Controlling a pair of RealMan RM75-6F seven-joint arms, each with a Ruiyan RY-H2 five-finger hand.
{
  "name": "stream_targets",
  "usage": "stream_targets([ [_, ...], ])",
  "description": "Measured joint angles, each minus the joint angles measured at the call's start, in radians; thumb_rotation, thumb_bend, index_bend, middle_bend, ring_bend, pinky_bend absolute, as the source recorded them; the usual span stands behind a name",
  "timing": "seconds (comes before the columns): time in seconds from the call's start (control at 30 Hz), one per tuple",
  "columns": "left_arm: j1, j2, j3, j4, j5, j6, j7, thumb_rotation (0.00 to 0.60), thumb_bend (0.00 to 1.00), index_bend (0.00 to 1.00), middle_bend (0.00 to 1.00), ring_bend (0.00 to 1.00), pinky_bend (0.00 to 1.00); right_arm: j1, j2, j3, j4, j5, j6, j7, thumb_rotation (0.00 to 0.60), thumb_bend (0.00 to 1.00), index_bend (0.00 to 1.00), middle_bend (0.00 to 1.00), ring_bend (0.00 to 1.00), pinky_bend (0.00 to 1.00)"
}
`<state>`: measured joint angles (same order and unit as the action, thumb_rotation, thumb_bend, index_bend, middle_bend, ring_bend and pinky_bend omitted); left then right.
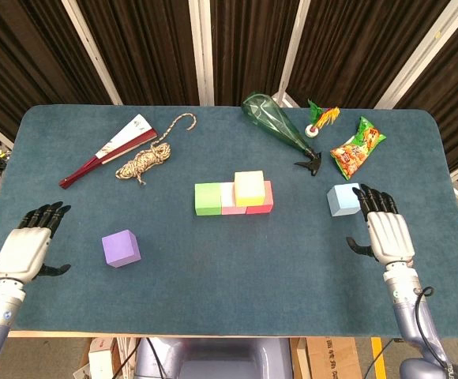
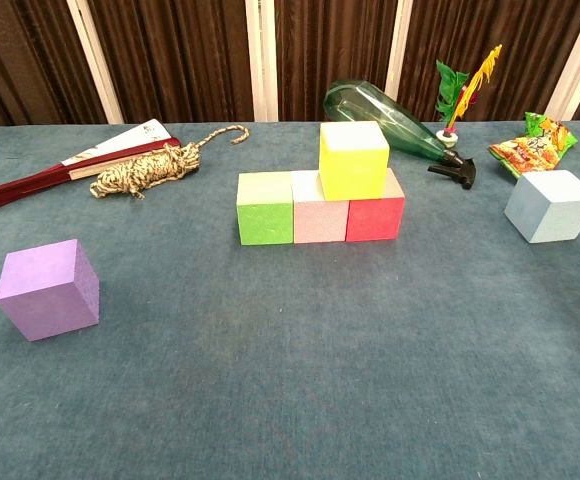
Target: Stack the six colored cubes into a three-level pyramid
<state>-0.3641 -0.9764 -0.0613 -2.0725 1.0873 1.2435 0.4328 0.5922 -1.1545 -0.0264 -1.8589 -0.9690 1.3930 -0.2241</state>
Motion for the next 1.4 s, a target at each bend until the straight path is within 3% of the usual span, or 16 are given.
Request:
stream_targets([
  [0.13, -0.015, -0.053, 0.004, 0.027, -0.041, -0.009, 0.058, 0.6, 0.08, 0.0, 0.02, 0.01, 0.08, -0.013, 0.003, 0.012, 0.003, -0.012, -0.028, 0.012, 0.6, 0.29, 0.0, 0.0, 0.0, 0.05],
  [0.47, -0.065, -0.307, -0.018, 0.131, -0.156, 0.015, 0.164, 0.6, 0.09, 0.0, 0.02, 0.01, 0.08, -0.051, 0.016, 0.073, 0.009, -0.025, -0.089, 0.052, 0.6, 0.29, 0.0, 0.0, 0.0, 0.05],
  [0.67, -0.094, -0.391, -0.033, 0.192, -0.18, 0.015, 0.183, 0.6, 0.09, 0.0, 0.02, 0.01, 0.08, -0.067, 0.02, 0.098, 0.014, -0.029, -0.115, 0.064, 0.6, 0.29, 0.0, 0.0, 0.0, 0.05],
  [0.9, -0.114, -0.444, -0.051, 0.244, -0.204, 0.015, 0.19, 0.6, 0.12, 0.0, 0.02, 0.01, 0.08, -0.081, 0.021, 0.119, 0.015, -0.034, -0.136, 0.073, 0.6, 0.29, 0.0, 0.0, 0.0, 0.05],
  [1.23, -0.119, -0.439, -0.068, 0.295, -0.231, 0.003, 0.16, 0.6, 0.11, 0.0, 0.03, 0.01, 0.08, -0.097, 0.018, 0.139, 0.017, -0.037, -0.159, 0.066, 0.6, 0.29, 0.0, 0.0, 0.0, 0.05],
  [1.4, -0.121, -0.433, -0.075, 0.306, -0.246, -0.019, 0.134, 0.6, 0.12, 0.0, 0.11, 0.01, 0.08, -0.102, 0.014, 0.147, 0.016, -0.034, -0.17, 0.059, 0.6, 0.29, 0.0, 0.0, 0.0, 0.05],
])
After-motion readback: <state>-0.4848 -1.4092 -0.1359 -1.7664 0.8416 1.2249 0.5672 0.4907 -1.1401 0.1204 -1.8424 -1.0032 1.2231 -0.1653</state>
